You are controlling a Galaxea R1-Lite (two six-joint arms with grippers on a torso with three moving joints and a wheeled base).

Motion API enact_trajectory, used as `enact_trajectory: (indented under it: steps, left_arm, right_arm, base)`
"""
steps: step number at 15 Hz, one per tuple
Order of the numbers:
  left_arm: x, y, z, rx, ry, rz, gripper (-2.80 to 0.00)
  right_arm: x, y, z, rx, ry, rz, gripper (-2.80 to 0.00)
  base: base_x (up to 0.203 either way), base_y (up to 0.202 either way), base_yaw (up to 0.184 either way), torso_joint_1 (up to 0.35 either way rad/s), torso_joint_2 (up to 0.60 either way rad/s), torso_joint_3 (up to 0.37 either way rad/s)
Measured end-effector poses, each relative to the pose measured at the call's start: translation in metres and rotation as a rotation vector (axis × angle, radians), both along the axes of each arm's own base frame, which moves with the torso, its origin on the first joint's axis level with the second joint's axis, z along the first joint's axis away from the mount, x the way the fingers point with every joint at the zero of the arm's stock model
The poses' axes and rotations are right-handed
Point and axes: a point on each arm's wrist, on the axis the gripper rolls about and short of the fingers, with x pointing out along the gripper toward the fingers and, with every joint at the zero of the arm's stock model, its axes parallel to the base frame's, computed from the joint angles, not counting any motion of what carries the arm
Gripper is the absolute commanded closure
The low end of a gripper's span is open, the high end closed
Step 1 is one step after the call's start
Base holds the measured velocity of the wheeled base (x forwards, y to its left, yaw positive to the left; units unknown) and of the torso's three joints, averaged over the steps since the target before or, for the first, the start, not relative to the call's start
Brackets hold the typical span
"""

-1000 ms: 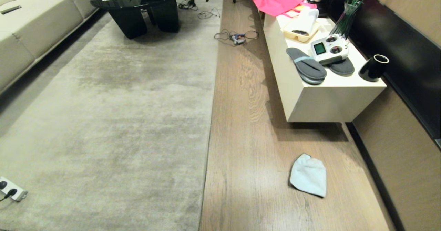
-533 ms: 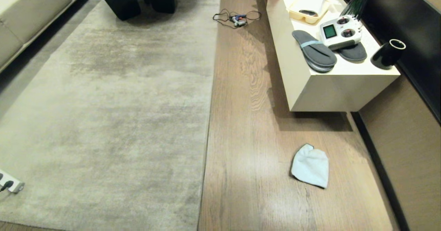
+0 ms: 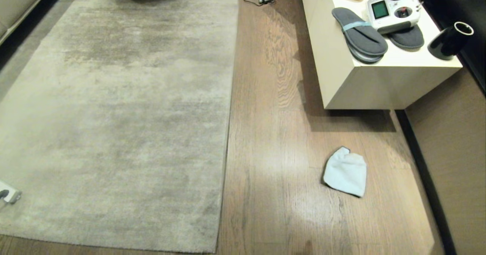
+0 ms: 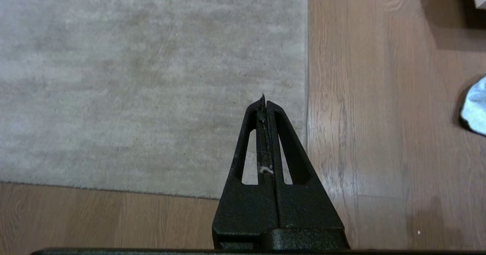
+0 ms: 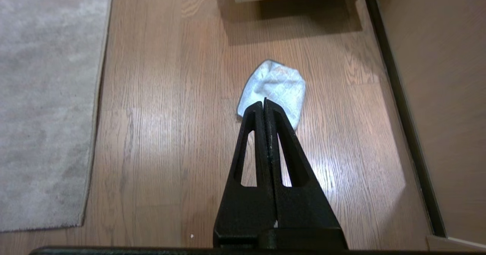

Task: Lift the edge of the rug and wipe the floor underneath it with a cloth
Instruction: Pick up the rag

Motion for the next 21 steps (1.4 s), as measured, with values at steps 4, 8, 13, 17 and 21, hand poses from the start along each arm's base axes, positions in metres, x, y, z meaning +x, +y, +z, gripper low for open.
enact_trajectory:
  steps: [4,8,13,17,21]
  left_arm:
    - [0.0000,0.0001,-0.0002,0.001,0.002,0.003,0.00]
    - [0.0001,0.0000,-0.0003,0.000,0.001,0.002,0.00]
    - [0.0001,0.0000,-0.0003,0.000,0.002,0.002,0.00]
    - [0.0000,0.0000,-0.0001,0.001,0.001,0.005,0.00]
    - [0.0000,0.0000,0.0000,0.000,0.001,0.003,0.00]
  right_arm:
    - [0.0000,0.0000,0.0000,0.000,0.000,-0.001,0.00]
    - [0.0000,0.0000,0.0000,0.000,0.000,0.000,0.00]
    - [0.0000,0.0000,0.0000,0.000,0.000,-0.001,0.00]
    - [0.0000,0.0000,0.0000,0.000,0.000,0.000,0.00]
    - [0.0000,0.0000,0.0000,0.000,0.000,0.000,0.00]
  base:
    - [0.000,0.000,0.000,-0.001,0.00,-0.198]
    - [0.000,0.000,0.000,0.005,0.00,-0.192]
    - [0.000,0.000,0.000,0.001,0.00,-0.195]
    - [0.000,0.000,0.000,0.002,0.00,-0.202]
    - [0.000,0.000,0.000,0.003,0.00,-0.196]
